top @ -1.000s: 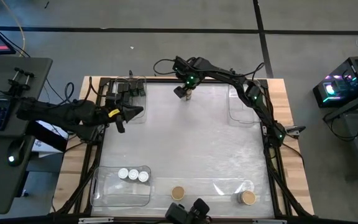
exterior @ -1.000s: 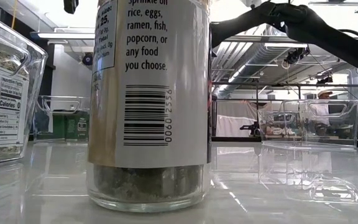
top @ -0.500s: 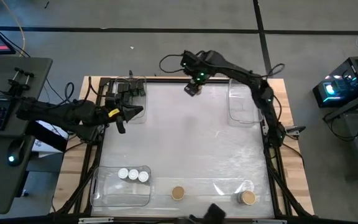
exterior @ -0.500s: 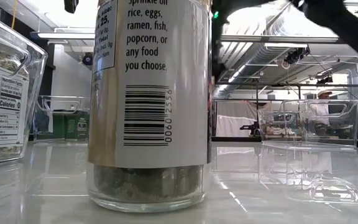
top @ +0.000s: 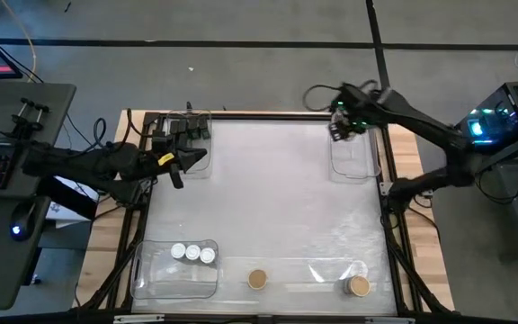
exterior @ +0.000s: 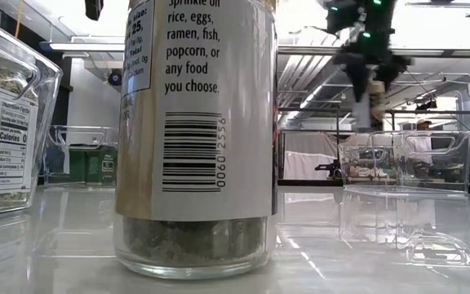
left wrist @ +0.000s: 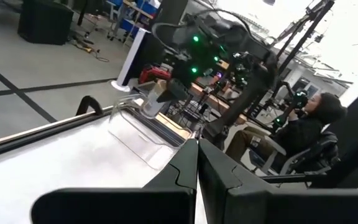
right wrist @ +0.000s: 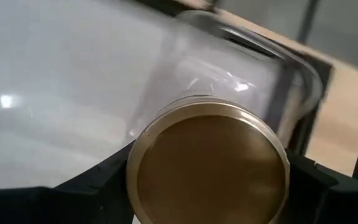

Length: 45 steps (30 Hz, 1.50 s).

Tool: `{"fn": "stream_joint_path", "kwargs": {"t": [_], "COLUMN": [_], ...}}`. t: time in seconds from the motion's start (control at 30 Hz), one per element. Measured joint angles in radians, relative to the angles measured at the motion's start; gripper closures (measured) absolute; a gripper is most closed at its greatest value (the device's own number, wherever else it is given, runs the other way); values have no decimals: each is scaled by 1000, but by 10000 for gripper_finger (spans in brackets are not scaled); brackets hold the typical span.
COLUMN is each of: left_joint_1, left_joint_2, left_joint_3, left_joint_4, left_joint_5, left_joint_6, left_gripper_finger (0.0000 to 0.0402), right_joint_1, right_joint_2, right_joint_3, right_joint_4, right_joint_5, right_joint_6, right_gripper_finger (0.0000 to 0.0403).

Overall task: Sort spices by type
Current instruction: Put the top golden seasoning bottle into the top right transparent bin

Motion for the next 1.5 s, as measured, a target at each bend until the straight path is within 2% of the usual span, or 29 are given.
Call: {"fn": "stream_joint_path", "kwargs": {"t": [0.1, 0.2, 0.47, 0.83, 1.0, 1.2, 1.5], "left_joint_1": [14, 27, 34, 34, 34, 34, 34], "left_joint_2": [0, 0, 0, 0, 0, 0, 0], "left_joint_3": [0, 0, 0, 0, 0, 0, 0], "left_joint_4": [0, 0, 0, 0, 0, 0, 0], "left_joint_5": [1, 1, 1, 1, 0, 0, 0], "left_joint_6": [0, -1, -33, -80, -80, -80, -80], "left_gripper_finger": [401, 401, 401, 401, 401, 401, 402], "right_joint_1": [-73, -139, -269, -387, -389, -393, -399], "right_joint_2": [-93, -113, 23, 165, 196, 211, 211], "right_joint_3": [-105, -158, -180, -180, -178, -178, -178], "right_joint_4": [47, 87, 164, 247, 249, 266, 289], "right_joint_5": [25, 32, 37, -54, -69, -61, -56], "right_joint_6": [80, 112, 131, 46, 47, 86, 136], "right_gripper_finger": [129, 129, 129, 129, 128, 102, 95]}}
